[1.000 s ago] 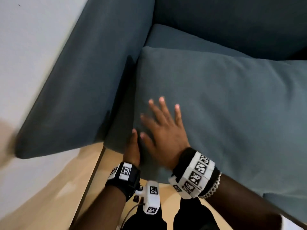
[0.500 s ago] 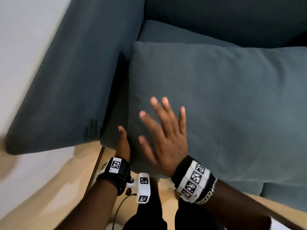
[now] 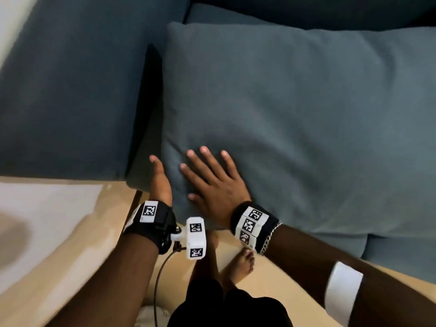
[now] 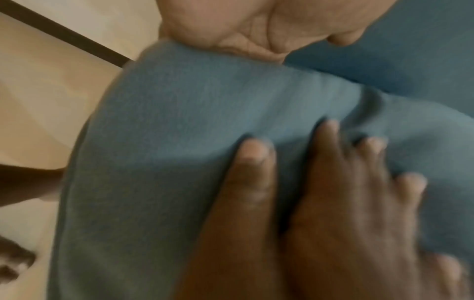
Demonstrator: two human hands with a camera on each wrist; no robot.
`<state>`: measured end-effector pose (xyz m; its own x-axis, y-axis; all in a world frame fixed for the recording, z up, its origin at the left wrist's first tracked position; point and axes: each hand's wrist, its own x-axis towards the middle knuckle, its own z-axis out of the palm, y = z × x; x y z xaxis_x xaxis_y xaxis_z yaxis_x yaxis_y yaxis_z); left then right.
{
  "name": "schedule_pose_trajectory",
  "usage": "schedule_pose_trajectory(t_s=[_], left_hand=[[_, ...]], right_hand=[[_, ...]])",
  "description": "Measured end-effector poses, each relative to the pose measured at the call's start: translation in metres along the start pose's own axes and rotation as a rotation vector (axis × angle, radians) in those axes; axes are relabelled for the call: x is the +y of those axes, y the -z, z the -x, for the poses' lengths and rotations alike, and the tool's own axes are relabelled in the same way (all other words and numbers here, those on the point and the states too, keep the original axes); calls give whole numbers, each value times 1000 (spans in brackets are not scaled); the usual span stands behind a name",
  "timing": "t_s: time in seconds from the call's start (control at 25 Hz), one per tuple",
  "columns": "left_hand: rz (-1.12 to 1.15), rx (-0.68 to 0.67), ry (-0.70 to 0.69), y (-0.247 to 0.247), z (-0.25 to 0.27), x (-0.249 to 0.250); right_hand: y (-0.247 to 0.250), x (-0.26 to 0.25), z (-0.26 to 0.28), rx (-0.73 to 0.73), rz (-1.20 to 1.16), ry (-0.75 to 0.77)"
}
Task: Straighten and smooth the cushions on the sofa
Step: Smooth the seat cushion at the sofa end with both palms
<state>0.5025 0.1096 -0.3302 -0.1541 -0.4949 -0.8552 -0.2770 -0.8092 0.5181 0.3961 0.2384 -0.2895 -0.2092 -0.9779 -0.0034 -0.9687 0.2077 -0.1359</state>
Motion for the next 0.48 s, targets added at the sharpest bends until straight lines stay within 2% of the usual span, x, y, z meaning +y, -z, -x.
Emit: schedule_pose_trajectory(t_s=[0.08, 0.16, 0.2, 0.32, 0.36, 0.4, 0.48], left_hand=[[-77, -13, -129, 7, -14, -18], [-213, 34, -267, 5, -14, -24], [-245, 83, -340, 0, -8, -23], [-357, 138, -558, -15, 33, -19], [-425, 137, -610, -18, 43, -22], [-496, 145, -676, -19, 45, -28], [-670, 215, -817, -15, 38, -39]], right_hand=[[35, -9, -3, 201, -211, -105], [57, -6, 8, 460, -292, -199], [50, 0, 15, 500, -262, -204], [4, 23, 45, 155, 6, -167], [1, 21, 48, 133, -3, -192], [11, 19, 47, 192, -77, -216], [40, 17, 47, 496, -270, -273]])
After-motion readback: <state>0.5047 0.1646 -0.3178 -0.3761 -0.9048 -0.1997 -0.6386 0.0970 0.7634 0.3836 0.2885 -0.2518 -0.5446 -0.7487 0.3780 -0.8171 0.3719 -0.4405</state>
